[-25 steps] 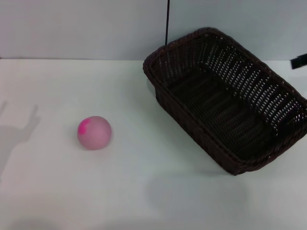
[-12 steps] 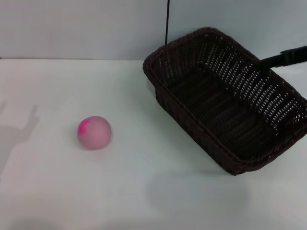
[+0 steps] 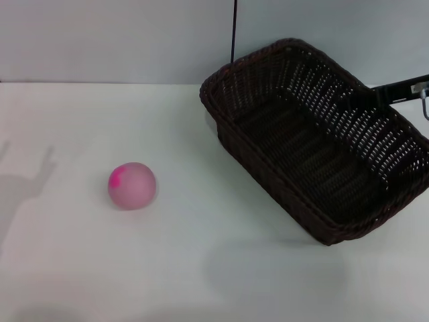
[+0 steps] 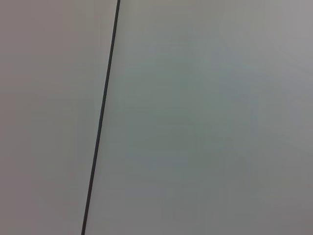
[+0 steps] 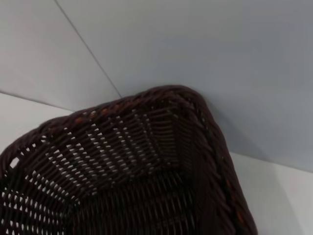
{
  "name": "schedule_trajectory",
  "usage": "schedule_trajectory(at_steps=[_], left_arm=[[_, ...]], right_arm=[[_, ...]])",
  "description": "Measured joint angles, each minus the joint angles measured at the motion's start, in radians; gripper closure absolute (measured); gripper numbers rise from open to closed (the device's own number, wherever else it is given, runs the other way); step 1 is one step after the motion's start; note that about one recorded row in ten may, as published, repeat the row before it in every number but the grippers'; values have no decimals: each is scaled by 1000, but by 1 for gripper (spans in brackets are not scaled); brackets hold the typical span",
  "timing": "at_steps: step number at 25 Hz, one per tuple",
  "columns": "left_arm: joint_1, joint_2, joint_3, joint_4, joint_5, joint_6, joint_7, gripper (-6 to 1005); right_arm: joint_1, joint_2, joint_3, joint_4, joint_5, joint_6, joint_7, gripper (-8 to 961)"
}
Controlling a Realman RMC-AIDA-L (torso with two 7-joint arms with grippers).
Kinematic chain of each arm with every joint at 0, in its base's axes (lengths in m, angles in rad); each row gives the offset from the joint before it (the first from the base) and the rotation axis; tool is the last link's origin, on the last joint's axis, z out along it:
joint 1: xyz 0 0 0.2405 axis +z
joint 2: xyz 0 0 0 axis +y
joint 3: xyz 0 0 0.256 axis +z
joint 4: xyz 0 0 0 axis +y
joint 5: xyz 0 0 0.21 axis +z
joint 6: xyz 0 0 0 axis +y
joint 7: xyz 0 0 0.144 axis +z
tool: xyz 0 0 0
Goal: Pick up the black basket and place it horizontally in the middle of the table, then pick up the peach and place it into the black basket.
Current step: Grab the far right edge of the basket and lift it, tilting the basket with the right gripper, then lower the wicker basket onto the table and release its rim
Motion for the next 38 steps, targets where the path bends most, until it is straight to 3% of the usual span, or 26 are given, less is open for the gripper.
schedule_trajectory(at_steps=[7, 12, 16, 24, 27, 32, 38], left_arm=[[2, 0, 0, 0, 0, -1, 0, 208], [7, 0, -1, 1, 0, -1, 0, 212], [13, 1, -9, 0, 0, 2, -5, 215], [22, -2, -16, 0, 0, 7, -1, 222], [31, -3, -15, 0, 4, 9, -3, 225], [46, -7, 5, 0, 8, 27, 0, 229], [49, -7, 40, 0, 9, 52, 2, 234]], right_arm=[[-3, 2, -27, -9, 0, -1, 0, 335], [-3, 3, -32, -11, 2, -1, -1, 527], [-12, 5, -100, -93, 4, -59, -23, 756], [-11, 6, -166, -222, 3, -197, -169, 784], [-12, 6, -193, -303, 5, -262, -346, 774], [6, 6, -194, -317, 8, -282, -507, 757], [37, 36, -198, -256, 19, -255, -706, 738]])
